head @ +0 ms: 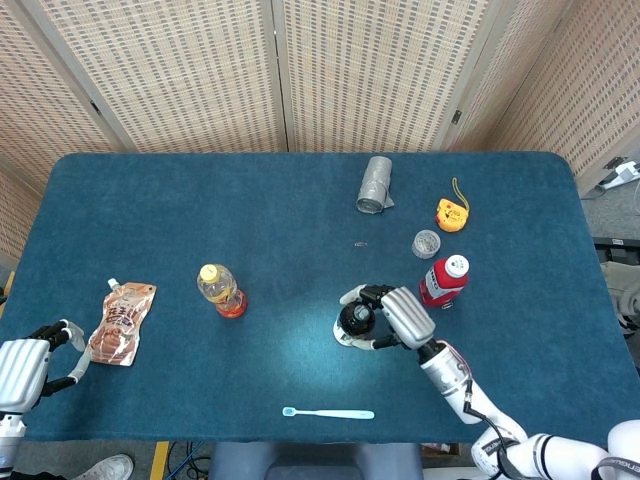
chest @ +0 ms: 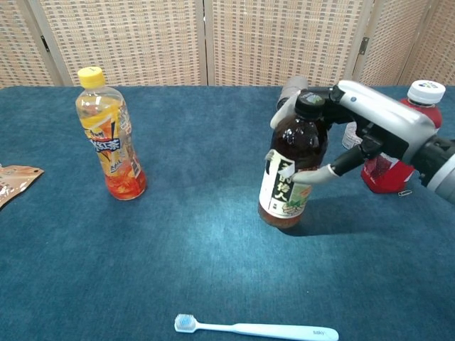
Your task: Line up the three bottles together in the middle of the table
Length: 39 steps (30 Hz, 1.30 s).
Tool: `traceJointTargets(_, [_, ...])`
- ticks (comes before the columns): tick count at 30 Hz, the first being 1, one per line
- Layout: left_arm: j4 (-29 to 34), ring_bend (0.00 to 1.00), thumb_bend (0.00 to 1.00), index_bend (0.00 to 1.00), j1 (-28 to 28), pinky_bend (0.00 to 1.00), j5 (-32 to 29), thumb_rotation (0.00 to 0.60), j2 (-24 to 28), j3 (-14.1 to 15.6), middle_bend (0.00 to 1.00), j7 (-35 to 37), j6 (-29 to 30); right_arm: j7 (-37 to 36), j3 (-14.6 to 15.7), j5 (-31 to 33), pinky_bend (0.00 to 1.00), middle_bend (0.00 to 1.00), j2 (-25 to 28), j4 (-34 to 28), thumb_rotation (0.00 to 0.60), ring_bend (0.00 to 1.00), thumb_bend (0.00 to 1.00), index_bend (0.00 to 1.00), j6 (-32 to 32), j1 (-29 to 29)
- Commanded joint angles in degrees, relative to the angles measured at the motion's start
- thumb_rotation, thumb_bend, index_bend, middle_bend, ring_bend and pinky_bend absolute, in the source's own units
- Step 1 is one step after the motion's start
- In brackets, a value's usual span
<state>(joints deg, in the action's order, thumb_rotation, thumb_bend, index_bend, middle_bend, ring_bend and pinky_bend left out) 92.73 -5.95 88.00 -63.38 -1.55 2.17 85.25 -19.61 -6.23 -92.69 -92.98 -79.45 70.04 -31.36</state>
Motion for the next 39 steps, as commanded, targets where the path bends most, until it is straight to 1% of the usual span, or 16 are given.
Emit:
traceJointTargets(1, [0.01,0.45,0.32,0.57,0.0,0.66,0.01,0.6,0.01,-0.01,0.43,0.04,0.02,0.6,-0.9,0.85,0.53,0.53,-0.36,0.5,0.6,0.49,0.12,0.42,-0.53,-0.74])
traceJointTargets(2, [0.03,0.45,0.32,0.57,0.01,0.66,-0.02,0.6,0.05,-0.03,0.43,0.14,0.03,0.85,-1.72,1.59,0.53,0.53,-0.56,0.83,0.6,0.49,0.12,0.42,-0.89,-1.26])
traceJointTargets(6, [0.03,0.45,0.32,0.57,-0.02,0.66,-0.11,0.6,0.16,-0.08,0.43,0.4,-0.06,1.29,-3.14,3.32,0.53,0.53,-1.06,1.58,0.6,0.49,0.12,0.42,-2.04,-2.39])
traceJointTargets(18, [0.02,0.45,0.32,0.57,-0.03,0.66,-0.25,0.6,0.34,-0.19,0.43,0.99,-0.07,1.44,-5.7,6.48,0.53,0.53,-4.14,5.79,0.6,0.49,0.12,0.42,-5.22,-6.16])
traceJointTargets(24, [0.03,0.45,0.32,0.57,0.06,0.66,-0.22,0.6,0.46,-0.19,0.43,1.33,0.06,1.4,-6.18,7.09,0.53,0.53,-5.51,7.78,0.6,0.49,0.12,0.42,-6.07,-7.68])
traceJointTargets(31, [0.03,0.45,0.32,0.57,0.1,0.66,-0.12,0.6,0.63,-0.17,0.43,1.73,0.14,1.08,-5.96,7.39,0.53,0.53,-6.79,9.71,0.6,0.49,0.12,0.42,-6.43,-8.65])
traceJointTargets(35, [0.13,0.45,0.32,0.57,0.13,0.66,-0.08,0.6,0.72,-0.19,0.43,1.82,0.23,0.43,-5.6,7.43,0.53,0.48,-7.41,10.87,0.6,0.47,0.12,0.42,-6.74,-9.05])
traceJointTargets(39, [0.18,0.45,0.32,0.57,0.15,0.66,0.09,0.6,0.76,-0.13,0.43,1.8,0.29,-0.38,-5.05,7.21,0.53,0.42,-7.67,11.86,0.6,0.4,0.12,0.42,-6.96,-9.35])
